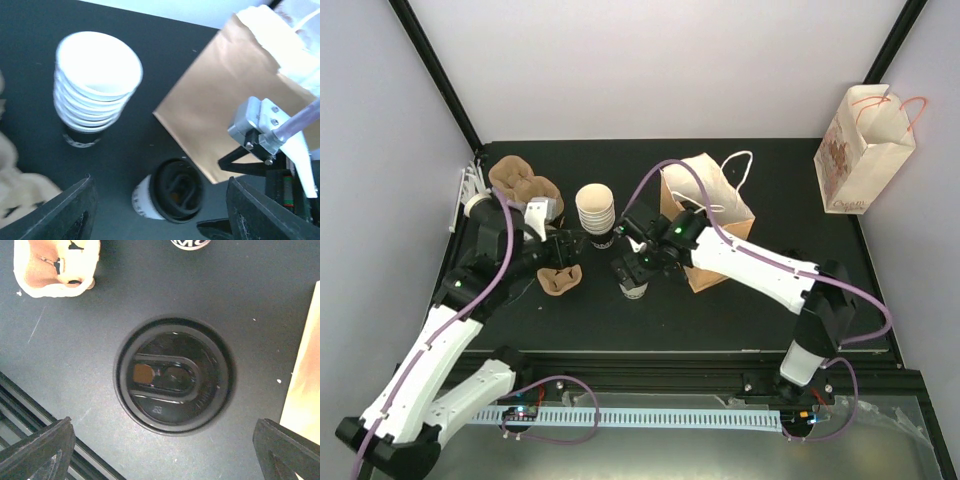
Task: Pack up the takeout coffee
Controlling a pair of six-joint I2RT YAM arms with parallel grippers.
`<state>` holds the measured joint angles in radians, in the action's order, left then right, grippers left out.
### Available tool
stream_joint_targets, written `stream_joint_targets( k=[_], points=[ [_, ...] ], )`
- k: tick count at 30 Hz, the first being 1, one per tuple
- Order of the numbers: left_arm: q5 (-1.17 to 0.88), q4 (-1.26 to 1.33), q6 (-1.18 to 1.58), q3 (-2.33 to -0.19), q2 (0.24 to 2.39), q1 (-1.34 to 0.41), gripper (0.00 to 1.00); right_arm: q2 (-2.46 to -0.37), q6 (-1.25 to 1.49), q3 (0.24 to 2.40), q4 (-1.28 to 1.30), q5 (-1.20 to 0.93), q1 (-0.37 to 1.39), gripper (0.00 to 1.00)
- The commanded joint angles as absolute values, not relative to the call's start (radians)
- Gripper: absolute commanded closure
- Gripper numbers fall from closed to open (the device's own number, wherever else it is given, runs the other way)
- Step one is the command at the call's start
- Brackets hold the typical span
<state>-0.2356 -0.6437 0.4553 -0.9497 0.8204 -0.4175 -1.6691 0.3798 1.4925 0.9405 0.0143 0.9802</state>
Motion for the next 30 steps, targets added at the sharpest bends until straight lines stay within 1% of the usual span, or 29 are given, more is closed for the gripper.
stream_joint_targets(
  k=[1,4,7,9,12,13,18,30],
  points=[
    [-0.018,-0.761,0.368,-0.984,0.749,-0.404,0.27,-1.745,0.346,1.582,1.012,0.081,0.998,0.01],
    [-0.005,-0.753,0.34,-0.968,0.7,-0.405,0.26,-1.802,0.345,1.629,1.028,0.069,0.999,0.06],
    [0.0,-0.737,0.318,-0.944,0.66,-0.405,0.26,-1.844,0.351,1.663,1.037,0.081,1.004,0.07],
    [0.002,-0.732,0.309,-0.934,0.635,-0.405,0.25,-1.859,0.357,1.677,1.041,0.091,1.007,0.06],
    [0.017,-0.73,0.302,-0.925,0.602,-0.405,0.23,-1.884,0.364,1.697,1.058,0.124,1.012,0.01],
    [0.022,-0.729,0.3,-0.922,0.592,-0.405,0.22,-1.892,0.365,1.704,1.063,0.131,1.012,0.0],
    [0.042,-0.724,0.294,-0.914,0.558,-0.405,0.18,-1.915,0.374,1.72,1.074,0.143,1.016,0.07],
    [0.044,-0.732,0.296,-0.901,0.556,-0.405,0.17,-1.962,0.386,1.746,1.095,0.161,1.029,0.11]
  ],
)
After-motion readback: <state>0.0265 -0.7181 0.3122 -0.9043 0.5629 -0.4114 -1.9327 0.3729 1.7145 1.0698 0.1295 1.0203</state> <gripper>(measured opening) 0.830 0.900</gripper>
